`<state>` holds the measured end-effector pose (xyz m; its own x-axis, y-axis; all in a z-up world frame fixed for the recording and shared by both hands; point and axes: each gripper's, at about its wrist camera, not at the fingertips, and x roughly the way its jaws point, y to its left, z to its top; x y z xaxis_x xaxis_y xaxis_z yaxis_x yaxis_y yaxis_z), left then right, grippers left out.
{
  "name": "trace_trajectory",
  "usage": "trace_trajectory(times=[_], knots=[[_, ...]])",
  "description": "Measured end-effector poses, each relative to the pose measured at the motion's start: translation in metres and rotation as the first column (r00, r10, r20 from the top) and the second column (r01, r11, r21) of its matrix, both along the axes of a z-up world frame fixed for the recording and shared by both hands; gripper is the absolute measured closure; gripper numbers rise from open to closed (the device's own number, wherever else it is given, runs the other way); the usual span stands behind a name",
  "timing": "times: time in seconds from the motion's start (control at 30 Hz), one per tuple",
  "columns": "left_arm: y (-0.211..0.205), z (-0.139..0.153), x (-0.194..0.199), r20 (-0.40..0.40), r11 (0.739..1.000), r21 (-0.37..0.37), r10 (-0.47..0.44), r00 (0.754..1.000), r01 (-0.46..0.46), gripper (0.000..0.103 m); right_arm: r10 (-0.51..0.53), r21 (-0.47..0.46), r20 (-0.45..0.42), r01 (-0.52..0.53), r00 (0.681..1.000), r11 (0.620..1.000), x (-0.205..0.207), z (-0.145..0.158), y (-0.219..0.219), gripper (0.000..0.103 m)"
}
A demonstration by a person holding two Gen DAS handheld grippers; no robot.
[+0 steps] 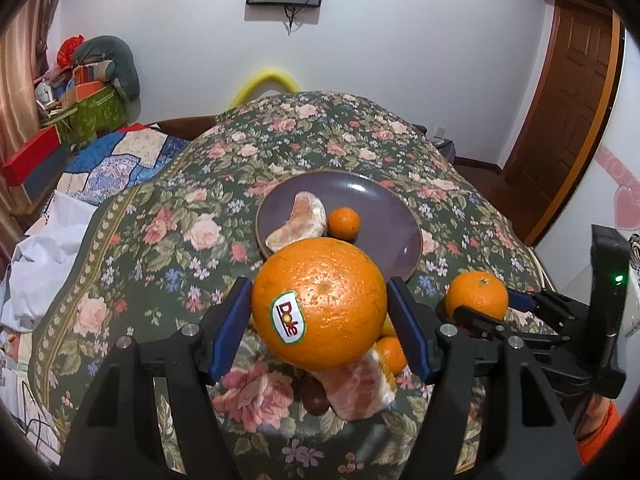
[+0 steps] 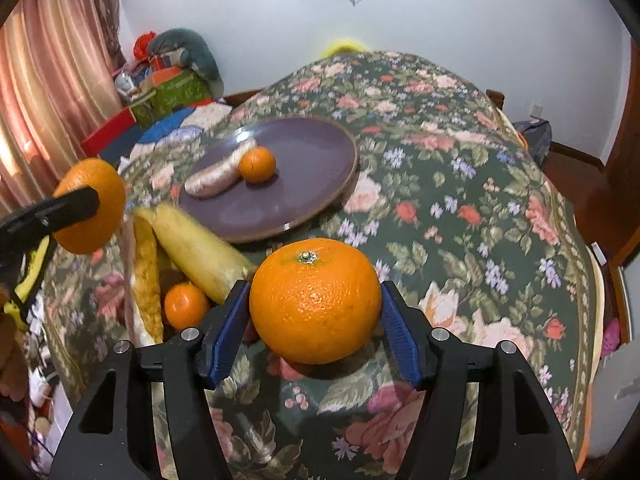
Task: Organize fruits
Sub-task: 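Set the Dole orange on the plate with the left tool while the right tool sets its orange beside it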
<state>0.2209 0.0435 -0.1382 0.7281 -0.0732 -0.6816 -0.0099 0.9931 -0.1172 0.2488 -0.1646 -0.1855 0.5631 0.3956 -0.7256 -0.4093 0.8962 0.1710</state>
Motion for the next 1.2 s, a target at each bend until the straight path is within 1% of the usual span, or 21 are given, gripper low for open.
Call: trace_trajectory(times=[0.17,0.37,0.67,0.87,1.03,1.2], knots=[[-0.001,0.006,0.011,0.019,1.000,-0.001,-0.003,1.000,0.003,0.036,-0.018,0.015,0.056,0.017,0.998,1.000,0.007,0.019,-0.001,0.042],[-0.003,0.010,0.029,0.029,1.000,-0.004,-0.010,1.000,0.010,0.036,-0.021,0.031,0.096,0.019,0.995,0.999,0.021,0.033,0.002,0.042],[-0.010,0.001,0.059,0.015,0.999,-0.003,-0.033,0.999,0.034,0.036,-0.006,0.021,0.131,0.003,0.991,1.000,0.043,0.038,0.015,0.042],[-0.009,-0.010,0.078,-0.013,0.999,-0.007,-0.043,0.999,0.043,0.036,0.010,-0.003,0.120,-0.009,0.993,1.000,0.056,0.030,0.022,0.042],[-0.008,-0.017,0.088,-0.028,0.999,0.001,-0.045,0.999,0.045,0.036,0.021,0.003,0.092,-0.021,0.996,1.000,0.069,0.024,0.026,0.042],[-0.002,-0.026,0.099,-0.068,0.999,-0.029,-0.042,0.997,0.040,0.036,0.041,0.001,0.054,-0.041,0.998,0.999,0.082,0.016,0.033,0.042]])
